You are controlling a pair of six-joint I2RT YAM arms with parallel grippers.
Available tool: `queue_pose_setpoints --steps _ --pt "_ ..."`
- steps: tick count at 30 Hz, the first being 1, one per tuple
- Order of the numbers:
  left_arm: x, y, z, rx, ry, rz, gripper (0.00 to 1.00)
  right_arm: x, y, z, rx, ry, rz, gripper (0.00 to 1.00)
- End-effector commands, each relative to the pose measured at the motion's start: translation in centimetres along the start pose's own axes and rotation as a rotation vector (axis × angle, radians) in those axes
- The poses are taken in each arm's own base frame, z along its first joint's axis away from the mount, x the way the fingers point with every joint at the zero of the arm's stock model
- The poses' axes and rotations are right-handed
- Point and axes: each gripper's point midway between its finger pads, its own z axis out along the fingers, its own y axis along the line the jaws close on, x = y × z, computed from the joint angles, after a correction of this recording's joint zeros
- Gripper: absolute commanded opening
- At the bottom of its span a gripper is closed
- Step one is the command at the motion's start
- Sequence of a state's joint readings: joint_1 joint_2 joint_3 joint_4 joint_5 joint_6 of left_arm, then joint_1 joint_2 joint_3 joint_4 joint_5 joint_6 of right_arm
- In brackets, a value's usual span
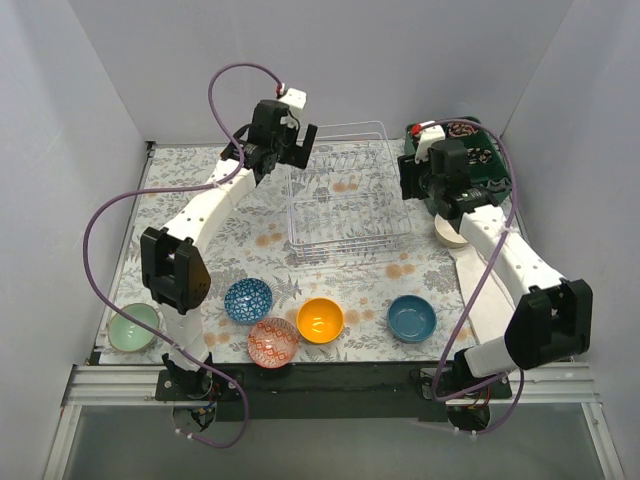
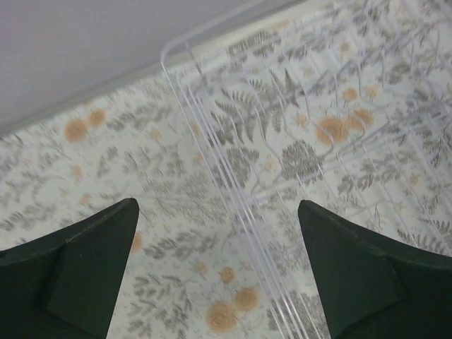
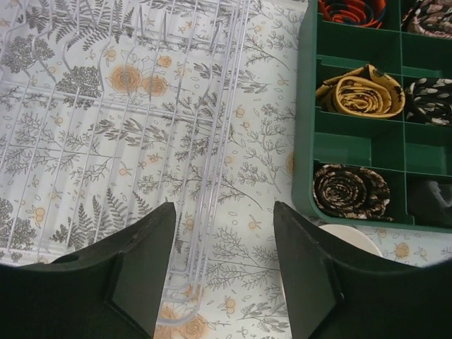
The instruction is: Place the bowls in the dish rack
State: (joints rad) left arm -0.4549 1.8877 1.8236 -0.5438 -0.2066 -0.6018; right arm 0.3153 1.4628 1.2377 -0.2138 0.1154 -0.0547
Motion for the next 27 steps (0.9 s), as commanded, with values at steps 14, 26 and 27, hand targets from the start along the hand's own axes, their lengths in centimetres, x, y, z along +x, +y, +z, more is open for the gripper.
queue_pose_setpoints --steps 14,26,27 --pt "-6.5 2.4 -3.4 -0.076 -0.169 0.145 0.98 5.1 2.3 -8.9 -0.189 -0.070 -0.144 0.88" --pt "7.4 3.4 -18.7 0.085 -0.094 0.222 0.98 9.3 5.1 -16.0 -0.557 0.079 -0.656 0.88" --pt "9.2 3.6 -20.1 0.095 -0.094 0.227 0.98 9.5 5.1 -16.3 -0.575 0.091 -0.687 0.87"
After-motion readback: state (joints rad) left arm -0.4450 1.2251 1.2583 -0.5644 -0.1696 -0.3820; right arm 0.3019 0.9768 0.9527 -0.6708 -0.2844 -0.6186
